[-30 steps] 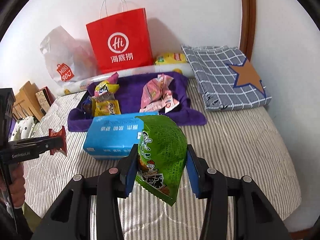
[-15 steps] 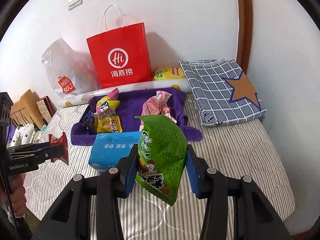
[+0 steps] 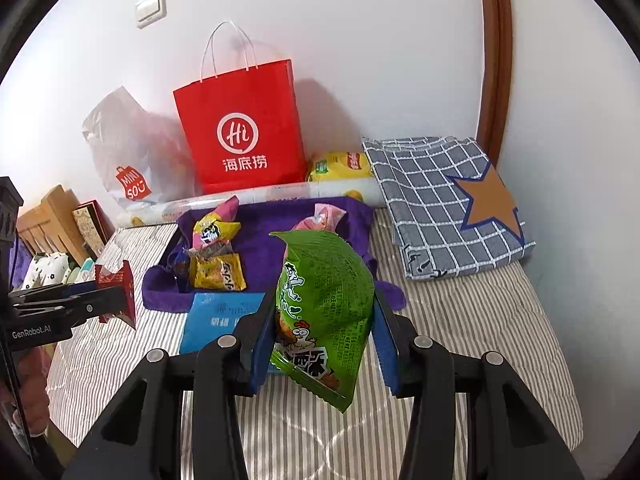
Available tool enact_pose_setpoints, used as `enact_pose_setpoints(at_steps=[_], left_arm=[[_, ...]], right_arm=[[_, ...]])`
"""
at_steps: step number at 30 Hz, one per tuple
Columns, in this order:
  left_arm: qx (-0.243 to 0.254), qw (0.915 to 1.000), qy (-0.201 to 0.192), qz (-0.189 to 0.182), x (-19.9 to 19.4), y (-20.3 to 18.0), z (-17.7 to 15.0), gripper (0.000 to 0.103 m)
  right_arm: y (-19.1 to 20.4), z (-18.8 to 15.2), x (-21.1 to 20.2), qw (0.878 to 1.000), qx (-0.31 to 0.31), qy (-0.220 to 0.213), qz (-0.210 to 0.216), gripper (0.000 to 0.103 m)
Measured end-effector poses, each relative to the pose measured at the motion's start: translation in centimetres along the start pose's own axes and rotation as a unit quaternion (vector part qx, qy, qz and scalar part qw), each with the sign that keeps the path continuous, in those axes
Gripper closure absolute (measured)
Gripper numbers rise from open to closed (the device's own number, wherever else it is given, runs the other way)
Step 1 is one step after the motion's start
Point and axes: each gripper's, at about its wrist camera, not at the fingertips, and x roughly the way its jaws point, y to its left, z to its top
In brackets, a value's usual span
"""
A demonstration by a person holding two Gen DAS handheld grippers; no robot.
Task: Organize snacks
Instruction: 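Carry the red packet and green packet onto the purple towel with both grippers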
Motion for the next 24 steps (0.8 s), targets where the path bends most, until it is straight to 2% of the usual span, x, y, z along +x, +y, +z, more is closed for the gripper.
enact_pose_setpoints(at_steps=[24], left_arm=[[0.001,0.9999,-0.016,0.001,1.2,0.7,3.9,0.056]], right_arm=[[0.8,4.0,2.9,1.0,-0.011,-0.011,0.009,0.059]])
